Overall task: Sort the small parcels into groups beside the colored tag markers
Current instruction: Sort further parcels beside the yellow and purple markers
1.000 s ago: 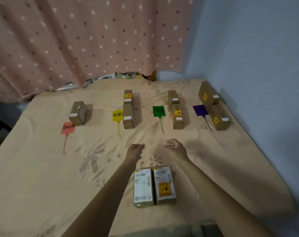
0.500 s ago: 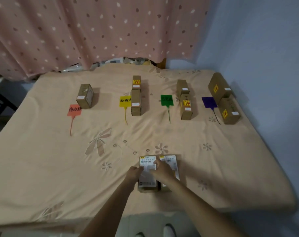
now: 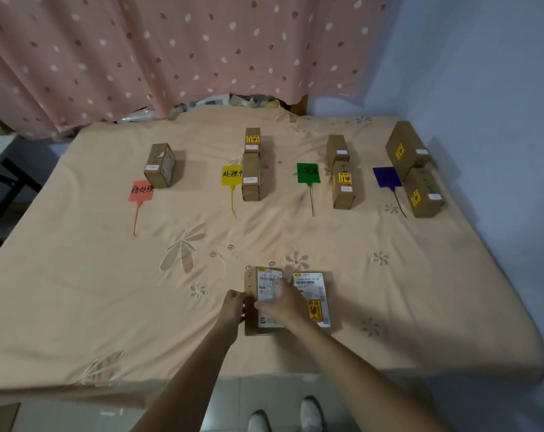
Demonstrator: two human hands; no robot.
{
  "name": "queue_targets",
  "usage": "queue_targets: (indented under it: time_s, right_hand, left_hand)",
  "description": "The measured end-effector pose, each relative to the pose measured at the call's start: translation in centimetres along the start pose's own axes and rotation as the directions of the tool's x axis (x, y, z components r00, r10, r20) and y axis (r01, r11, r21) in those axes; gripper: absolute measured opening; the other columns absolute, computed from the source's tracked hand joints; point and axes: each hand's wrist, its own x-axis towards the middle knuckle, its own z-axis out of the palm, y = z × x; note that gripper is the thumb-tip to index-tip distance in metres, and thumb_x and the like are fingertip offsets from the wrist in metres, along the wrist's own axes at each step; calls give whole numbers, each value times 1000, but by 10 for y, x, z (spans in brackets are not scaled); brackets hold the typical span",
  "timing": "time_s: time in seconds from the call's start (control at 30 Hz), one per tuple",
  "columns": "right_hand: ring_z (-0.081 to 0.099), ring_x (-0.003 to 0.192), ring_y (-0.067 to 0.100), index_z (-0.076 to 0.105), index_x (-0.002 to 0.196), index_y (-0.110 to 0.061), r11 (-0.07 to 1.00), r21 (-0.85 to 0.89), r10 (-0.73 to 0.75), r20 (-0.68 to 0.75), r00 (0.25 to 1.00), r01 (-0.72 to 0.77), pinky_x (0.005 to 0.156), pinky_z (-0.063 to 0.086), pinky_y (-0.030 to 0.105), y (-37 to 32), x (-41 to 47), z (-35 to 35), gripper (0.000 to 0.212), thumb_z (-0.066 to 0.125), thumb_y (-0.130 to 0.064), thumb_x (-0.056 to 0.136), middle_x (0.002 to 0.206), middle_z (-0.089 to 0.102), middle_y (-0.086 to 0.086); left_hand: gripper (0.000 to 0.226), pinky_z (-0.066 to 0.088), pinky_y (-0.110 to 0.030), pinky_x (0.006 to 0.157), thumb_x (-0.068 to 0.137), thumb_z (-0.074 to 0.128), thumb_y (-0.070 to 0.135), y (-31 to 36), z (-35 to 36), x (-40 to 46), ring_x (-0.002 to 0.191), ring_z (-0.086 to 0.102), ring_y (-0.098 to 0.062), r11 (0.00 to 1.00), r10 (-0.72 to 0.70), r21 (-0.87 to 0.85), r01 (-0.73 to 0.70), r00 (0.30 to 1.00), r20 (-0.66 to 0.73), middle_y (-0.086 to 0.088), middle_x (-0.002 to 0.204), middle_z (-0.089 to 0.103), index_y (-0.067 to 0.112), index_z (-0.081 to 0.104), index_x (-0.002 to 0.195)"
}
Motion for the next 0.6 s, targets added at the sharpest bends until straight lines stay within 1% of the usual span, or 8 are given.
queue_targets:
  time_s: [0.03,0.1,0.23,0.3,0.37,0.47,0.53,0.6]
  right_hand:
    - [62,99,18,49,117,-27,999,50,-2,3,1000,1,73,51,29,-2,-1,-1,64,70,-56,63,112,61,-3]
    - [62,102,18,47,124,-27,981,192,-1,-1,1000,1,71,50,27,-6,-2,-7,72,73,-57,64,116,61,-3]
    - [64,97,13,52,123,-25,858,513,25,25,999,-34,75,54,27,-16,2,-32,61,79,-44,71,116,65,-1]
    - [67,99,15,56,121,-21,797,604,-14,36,999,-11,87,57,36,-19,7,-47,59,82,-39,71,117,68,4]
    - [68,102,18,59,121,-21,760,649,-70,32,997,32,91,56,38,-24,6,-64,57,83,-36,71,116,69,7]
    - [69,104,21,60,121,-19,677,732,-158,44,986,76,83,55,28,-33,-1,-87,44,77,-25,81,112,72,8]
    - [70,102,21,61,122,-20,641,764,-209,80,975,74,78,53,25,-40,-8,-99,37,70,-23,86,111,73,8]
    - [68,102,21,60,124,-20,663,746,-209,94,973,70,75,52,24,-45,-14,-105,35,64,-24,90,114,71,6]
  left_hand:
    - [10,41,-36,72,89,51,18,7,-2,-3,89,55,-27,999,34,7,-34,999,-19,-17,100,56,10,45,88]
    - [17,38,-33,68,90,56,12,21,-6,-9,88,55,-25,993,115,8,-115,993,-39,-14,93,58,13,44,79]
    - [24,37,-32,70,87,66,14,52,-14,-26,78,60,-16,970,227,-101,-220,972,62,-2,81,60,18,45,77]
    - [27,38,-32,73,78,73,22,67,-19,-32,81,61,-15,963,251,-134,-233,958,142,-1,86,62,19,46,82]
    - [38,41,-35,84,69,78,31,81,-20,-35,93,61,-19,959,265,-164,-231,937,229,-2,93,64,18,50,91]
    - [59,44,-38,94,73,75,44,98,-16,-43,105,59,-25,969,235,-159,-188,896,376,-5,109,66,9,59,118]
    - [53,44,-38,90,84,61,49,105,-10,-47,105,57,-25,974,227,-120,-193,855,466,-9,117,65,14,64,124]
    - [49,46,-45,97,86,56,49,106,-3,-49,113,58,-28,977,207,-146,-154,840,501,-14,124,64,19,64,124]
